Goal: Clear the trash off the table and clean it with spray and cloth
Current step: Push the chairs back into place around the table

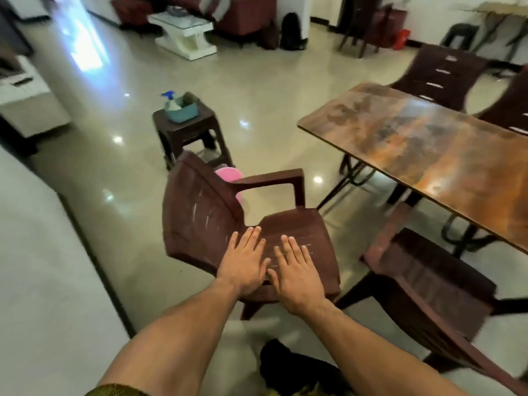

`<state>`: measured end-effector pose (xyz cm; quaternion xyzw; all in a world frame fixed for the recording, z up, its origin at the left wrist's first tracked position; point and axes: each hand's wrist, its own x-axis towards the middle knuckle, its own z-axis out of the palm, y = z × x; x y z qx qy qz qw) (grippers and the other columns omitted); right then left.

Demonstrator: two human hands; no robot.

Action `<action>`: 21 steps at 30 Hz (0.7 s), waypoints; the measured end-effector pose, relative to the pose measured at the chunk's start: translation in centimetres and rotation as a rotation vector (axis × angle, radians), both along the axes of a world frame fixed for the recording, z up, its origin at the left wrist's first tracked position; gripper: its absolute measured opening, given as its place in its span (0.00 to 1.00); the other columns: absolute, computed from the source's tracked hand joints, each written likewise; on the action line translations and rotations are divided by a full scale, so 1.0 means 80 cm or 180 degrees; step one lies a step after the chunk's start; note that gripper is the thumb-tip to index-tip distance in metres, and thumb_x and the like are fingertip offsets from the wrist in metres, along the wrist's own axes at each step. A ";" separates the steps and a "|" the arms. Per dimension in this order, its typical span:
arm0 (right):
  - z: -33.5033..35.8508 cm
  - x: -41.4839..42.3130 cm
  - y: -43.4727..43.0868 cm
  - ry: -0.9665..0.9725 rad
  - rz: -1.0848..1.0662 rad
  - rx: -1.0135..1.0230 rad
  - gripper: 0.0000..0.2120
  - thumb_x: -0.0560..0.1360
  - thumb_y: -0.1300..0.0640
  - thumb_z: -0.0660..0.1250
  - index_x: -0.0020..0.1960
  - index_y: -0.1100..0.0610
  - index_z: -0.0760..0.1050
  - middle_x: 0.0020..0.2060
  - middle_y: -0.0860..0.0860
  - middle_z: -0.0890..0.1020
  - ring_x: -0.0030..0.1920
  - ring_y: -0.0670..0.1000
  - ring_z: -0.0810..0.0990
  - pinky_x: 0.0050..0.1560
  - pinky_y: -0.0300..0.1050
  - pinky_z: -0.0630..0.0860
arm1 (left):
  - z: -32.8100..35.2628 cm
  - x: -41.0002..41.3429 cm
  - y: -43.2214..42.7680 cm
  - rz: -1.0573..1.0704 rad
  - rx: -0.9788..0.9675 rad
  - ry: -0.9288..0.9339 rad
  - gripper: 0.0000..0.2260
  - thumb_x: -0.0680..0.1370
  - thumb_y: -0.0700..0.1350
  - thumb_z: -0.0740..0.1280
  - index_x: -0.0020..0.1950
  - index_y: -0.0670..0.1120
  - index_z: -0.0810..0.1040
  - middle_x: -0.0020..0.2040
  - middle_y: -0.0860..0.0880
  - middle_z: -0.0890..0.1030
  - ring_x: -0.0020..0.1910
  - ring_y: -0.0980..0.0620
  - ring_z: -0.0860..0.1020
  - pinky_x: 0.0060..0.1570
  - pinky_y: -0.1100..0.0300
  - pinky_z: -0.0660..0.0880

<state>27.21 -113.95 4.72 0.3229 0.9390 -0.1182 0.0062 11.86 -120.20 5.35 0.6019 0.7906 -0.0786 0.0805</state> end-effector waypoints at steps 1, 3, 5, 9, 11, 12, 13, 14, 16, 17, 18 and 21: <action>-0.002 -0.033 -0.001 -0.0022 0.0143 -0.0038 0.32 0.83 0.40 0.41 0.82 0.56 0.48 0.81 0.55 0.42 0.80 0.53 0.37 0.78 0.53 0.35 | 0.001 -0.029 -0.008 0.0131 -0.0061 0.0081 0.28 0.85 0.58 0.45 0.82 0.47 0.55 0.84 0.46 0.46 0.82 0.48 0.41 0.79 0.40 0.41; -0.004 -0.082 -0.003 0.0006 0.0367 -0.0070 0.34 0.81 0.40 0.39 0.82 0.56 0.48 0.81 0.55 0.43 0.80 0.53 0.38 0.77 0.53 0.34 | 0.005 -0.074 -0.015 0.0351 -0.0101 0.0226 0.28 0.85 0.58 0.45 0.82 0.47 0.56 0.84 0.45 0.48 0.82 0.47 0.42 0.78 0.38 0.40; -0.010 -0.133 -0.007 0.0125 0.0571 -0.0176 0.32 0.82 0.41 0.41 0.82 0.55 0.49 0.81 0.54 0.45 0.80 0.53 0.39 0.77 0.53 0.34 | 0.010 -0.124 -0.020 0.0656 -0.0078 0.0318 0.28 0.84 0.58 0.46 0.82 0.47 0.58 0.83 0.45 0.51 0.82 0.47 0.43 0.78 0.37 0.40; -0.020 -0.218 -0.025 0.0227 0.0924 -0.0535 0.31 0.83 0.42 0.44 0.82 0.54 0.46 0.81 0.53 0.48 0.81 0.52 0.42 0.79 0.53 0.39 | 0.025 -0.214 -0.029 0.1088 -0.0108 0.0183 0.28 0.84 0.58 0.46 0.82 0.47 0.56 0.84 0.46 0.50 0.82 0.48 0.44 0.79 0.40 0.43; -0.022 -0.258 -0.032 0.0336 0.0990 -0.0777 0.32 0.82 0.41 0.44 0.82 0.54 0.44 0.81 0.52 0.48 0.81 0.52 0.43 0.79 0.52 0.41 | 0.027 -0.249 -0.032 0.1128 -0.0113 0.0131 0.28 0.85 0.58 0.46 0.82 0.47 0.56 0.84 0.47 0.50 0.82 0.48 0.45 0.79 0.42 0.44; -0.023 -0.277 -0.033 0.0412 0.0996 -0.0917 0.33 0.82 0.40 0.44 0.82 0.55 0.44 0.81 0.53 0.48 0.81 0.51 0.44 0.80 0.51 0.42 | 0.028 -0.264 -0.030 0.1080 -0.0119 0.0110 0.28 0.85 0.58 0.46 0.82 0.47 0.57 0.83 0.48 0.51 0.82 0.49 0.46 0.79 0.43 0.45; -0.026 -0.298 -0.036 0.0484 0.0981 -0.1061 0.34 0.82 0.39 0.44 0.82 0.56 0.45 0.81 0.53 0.49 0.81 0.52 0.45 0.80 0.50 0.43 | 0.027 -0.281 -0.030 0.1018 -0.0128 0.0094 0.27 0.85 0.57 0.47 0.82 0.47 0.58 0.83 0.48 0.51 0.82 0.49 0.47 0.79 0.43 0.46; -0.027 -0.314 -0.039 0.0558 0.0947 -0.1186 0.35 0.81 0.39 0.44 0.82 0.58 0.44 0.81 0.55 0.49 0.81 0.52 0.46 0.80 0.49 0.44 | 0.025 -0.295 -0.029 0.0937 -0.0089 0.0111 0.26 0.85 0.56 0.47 0.81 0.47 0.60 0.83 0.49 0.52 0.82 0.49 0.49 0.79 0.44 0.47; -0.029 -0.344 -0.044 0.0643 0.0829 -0.1434 0.36 0.82 0.40 0.46 0.81 0.61 0.43 0.81 0.57 0.49 0.81 0.52 0.46 0.80 0.48 0.46 | 0.020 -0.322 -0.021 0.0741 -0.0042 0.0153 0.25 0.85 0.55 0.48 0.81 0.48 0.62 0.83 0.49 0.52 0.82 0.49 0.49 0.79 0.45 0.49; -0.031 -0.355 -0.045 0.0694 0.0737 -0.1554 0.36 0.82 0.42 0.47 0.81 0.61 0.42 0.81 0.58 0.48 0.81 0.52 0.46 0.80 0.47 0.47 | 0.019 -0.334 -0.015 0.0643 -0.0047 0.0165 0.25 0.85 0.55 0.48 0.80 0.48 0.62 0.83 0.49 0.52 0.82 0.49 0.49 0.79 0.46 0.49; -0.030 -0.370 -0.046 0.0738 0.0581 -0.1666 0.35 0.83 0.43 0.49 0.81 0.62 0.41 0.81 0.58 0.48 0.81 0.52 0.46 0.80 0.46 0.47 | 0.017 -0.351 -0.006 0.0511 -0.0041 0.0142 0.25 0.85 0.55 0.48 0.80 0.48 0.62 0.83 0.49 0.52 0.82 0.49 0.49 0.80 0.47 0.49; -0.030 -0.403 -0.049 0.0887 0.0034 -0.1777 0.33 0.84 0.50 0.53 0.81 0.62 0.43 0.81 0.58 0.49 0.81 0.53 0.48 0.79 0.44 0.47 | 0.013 -0.388 0.020 0.0118 -0.0007 0.0161 0.26 0.84 0.56 0.50 0.78 0.47 0.65 0.83 0.47 0.54 0.82 0.48 0.49 0.80 0.47 0.47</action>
